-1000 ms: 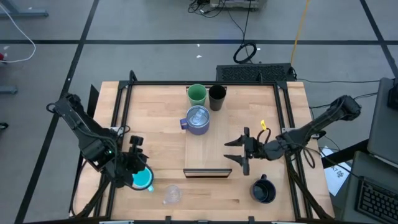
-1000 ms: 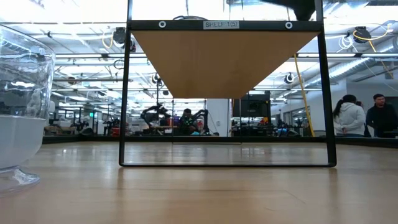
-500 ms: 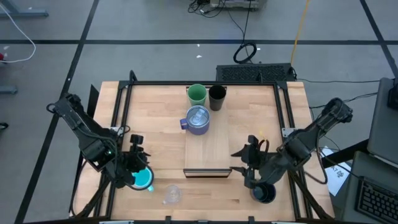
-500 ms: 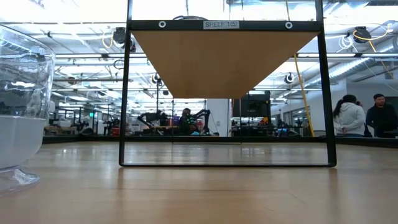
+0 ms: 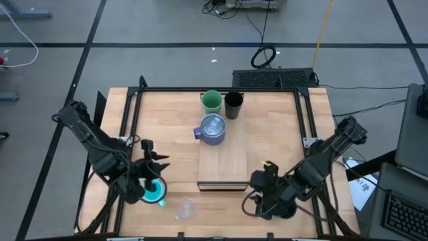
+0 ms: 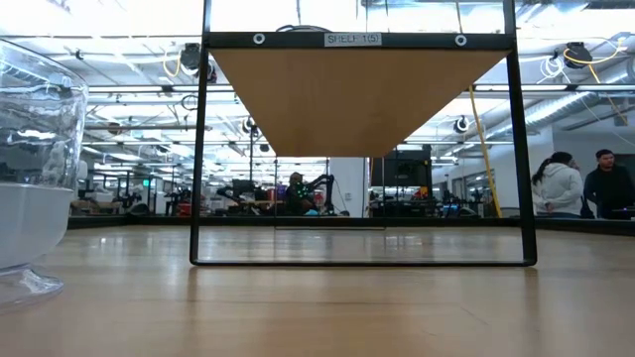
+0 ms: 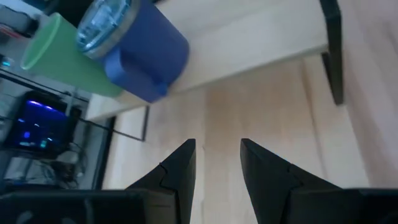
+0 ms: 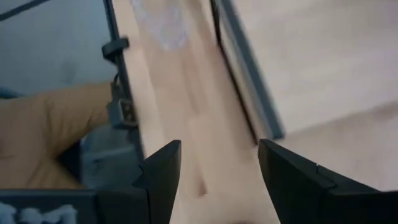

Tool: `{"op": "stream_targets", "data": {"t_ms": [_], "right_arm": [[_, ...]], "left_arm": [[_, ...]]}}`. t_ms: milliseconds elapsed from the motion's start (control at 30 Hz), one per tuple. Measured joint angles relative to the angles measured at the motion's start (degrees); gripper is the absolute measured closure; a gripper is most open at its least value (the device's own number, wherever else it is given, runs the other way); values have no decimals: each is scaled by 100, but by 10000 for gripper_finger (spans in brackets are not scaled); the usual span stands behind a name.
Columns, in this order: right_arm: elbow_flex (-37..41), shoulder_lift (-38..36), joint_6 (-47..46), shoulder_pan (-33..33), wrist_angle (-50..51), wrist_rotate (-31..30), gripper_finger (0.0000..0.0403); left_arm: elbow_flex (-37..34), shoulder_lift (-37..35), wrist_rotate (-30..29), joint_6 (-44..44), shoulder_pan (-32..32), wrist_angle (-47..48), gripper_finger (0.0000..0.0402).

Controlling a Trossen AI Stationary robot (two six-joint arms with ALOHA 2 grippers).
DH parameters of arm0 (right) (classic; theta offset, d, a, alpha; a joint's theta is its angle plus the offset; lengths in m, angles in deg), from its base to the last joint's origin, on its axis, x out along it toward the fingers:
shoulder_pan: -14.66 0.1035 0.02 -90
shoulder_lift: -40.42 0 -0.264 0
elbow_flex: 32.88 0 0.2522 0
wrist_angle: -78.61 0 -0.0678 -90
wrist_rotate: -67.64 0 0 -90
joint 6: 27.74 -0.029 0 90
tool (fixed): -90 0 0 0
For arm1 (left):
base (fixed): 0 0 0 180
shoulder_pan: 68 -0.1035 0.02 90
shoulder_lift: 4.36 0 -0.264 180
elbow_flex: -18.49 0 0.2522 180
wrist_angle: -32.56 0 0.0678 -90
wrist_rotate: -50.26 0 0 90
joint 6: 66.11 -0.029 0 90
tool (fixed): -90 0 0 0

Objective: Stack small to large cups/mugs on shelf
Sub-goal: Put the purple mug on the shelf

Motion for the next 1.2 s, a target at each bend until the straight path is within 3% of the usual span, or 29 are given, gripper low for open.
{"op": "stream_targets", "data": {"t_ms": [200, 300, 433, 833, 1033, 1200], "right_arm": [[-4, 84, -904, 31, 302, 748, 197], [-4, 75, -1106, 49, 428, 865, 197], [-4, 52, -1241, 115, 696, 870, 197], [-4, 51, -1181, 273, 934, 756, 197], [-4, 51, -933, 262, 933, 657, 197], [-2, 51, -845, 262, 933, 527, 197]], "left_arm": [[-606, 1, -1074, -275, -357, -1226, 273], [-703, -4, -1247, -423, -775, -1608, 273], [-775, -8, -759, -903, -1431, -2188, 261], [-1469, -11, 268, -1327, -2810, -4121, 143], [-2107, -11, 1071, -1920, -3343, -5652, 143], [-2315, -11, 1475, -2130, -3634, -6105, 167]]}}
